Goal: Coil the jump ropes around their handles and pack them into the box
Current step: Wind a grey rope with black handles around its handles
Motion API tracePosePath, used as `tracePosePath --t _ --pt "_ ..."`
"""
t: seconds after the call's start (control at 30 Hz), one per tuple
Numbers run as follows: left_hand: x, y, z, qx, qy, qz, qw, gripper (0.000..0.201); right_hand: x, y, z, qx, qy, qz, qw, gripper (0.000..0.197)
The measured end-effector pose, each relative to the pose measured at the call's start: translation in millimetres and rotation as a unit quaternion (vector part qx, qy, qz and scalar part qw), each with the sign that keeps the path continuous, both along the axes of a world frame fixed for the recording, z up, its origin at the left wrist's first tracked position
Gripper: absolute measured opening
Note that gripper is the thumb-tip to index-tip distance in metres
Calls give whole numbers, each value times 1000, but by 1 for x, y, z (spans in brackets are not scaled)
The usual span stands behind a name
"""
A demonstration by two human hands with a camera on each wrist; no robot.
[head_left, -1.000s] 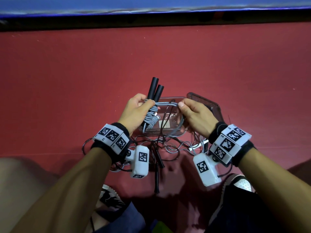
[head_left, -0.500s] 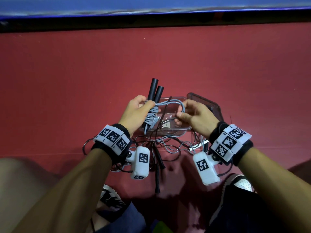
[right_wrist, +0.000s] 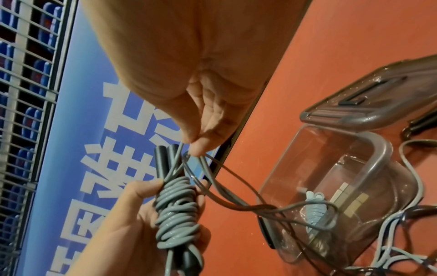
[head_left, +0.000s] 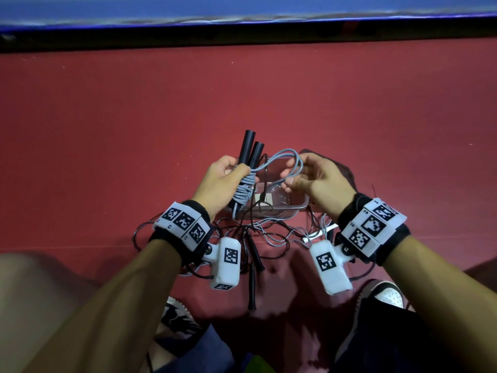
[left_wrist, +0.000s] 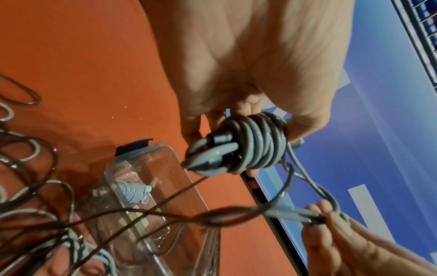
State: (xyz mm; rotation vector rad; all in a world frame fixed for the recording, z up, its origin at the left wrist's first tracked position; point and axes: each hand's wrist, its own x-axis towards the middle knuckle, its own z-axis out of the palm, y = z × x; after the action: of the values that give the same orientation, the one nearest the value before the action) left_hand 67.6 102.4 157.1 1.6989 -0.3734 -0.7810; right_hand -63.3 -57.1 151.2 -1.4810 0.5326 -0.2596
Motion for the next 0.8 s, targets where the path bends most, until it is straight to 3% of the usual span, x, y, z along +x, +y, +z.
tracePosePath --t 0.17,0.4,0.57,0.7,0.8 --pt "3 1 1 -1 -5 13 1000 6 -2 2 0 -88 3 16 996 18" --pt "6 1 0 -9 -1 26 1000 6 -2 7 4 -55 -14 -3 998 19" --pt "-4 -1 -3 -31 54 -32 998 7 0 6 4 -35 -21 12 999 16" --pt "-11 -2 -1 -59 91 -33 994 30 2 5 0 -15 -15 27 999 22" --pt "-11 -3 1 -85 119 -28 989 25 1 4 0 -16 -13 0 1000 18"
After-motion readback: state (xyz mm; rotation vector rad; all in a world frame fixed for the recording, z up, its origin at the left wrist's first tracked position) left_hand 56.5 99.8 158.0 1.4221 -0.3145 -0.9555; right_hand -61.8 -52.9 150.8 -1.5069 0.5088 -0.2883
